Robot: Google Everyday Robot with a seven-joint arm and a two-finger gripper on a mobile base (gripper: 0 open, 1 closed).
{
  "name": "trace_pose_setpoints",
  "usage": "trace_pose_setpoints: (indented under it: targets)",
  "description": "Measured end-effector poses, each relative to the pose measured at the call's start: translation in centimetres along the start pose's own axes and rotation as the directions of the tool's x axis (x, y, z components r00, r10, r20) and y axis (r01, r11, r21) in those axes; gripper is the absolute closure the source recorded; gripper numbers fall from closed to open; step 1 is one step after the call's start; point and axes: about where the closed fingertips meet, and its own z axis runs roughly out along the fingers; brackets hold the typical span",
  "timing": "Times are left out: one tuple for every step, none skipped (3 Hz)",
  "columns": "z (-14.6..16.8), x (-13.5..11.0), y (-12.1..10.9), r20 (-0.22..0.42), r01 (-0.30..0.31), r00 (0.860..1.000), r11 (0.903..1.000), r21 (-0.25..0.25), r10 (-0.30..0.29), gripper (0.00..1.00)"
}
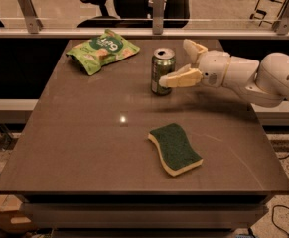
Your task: Pick green can
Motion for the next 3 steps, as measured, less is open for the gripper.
trace_pose_setpoints:
  targets:
    - [0.9,-0.3,0.0,0.006,0.01,1.0,0.9999,-0.007,-0.01,0.0]
    - [2.0,-0.2,0.4,0.009,0.01,1.0,0.9995,-0.03,-0.01,0.0]
    - [3.1,0.1,1.4,0.017,-0.002,1.0,0.998,-0.064,0.003,0.0]
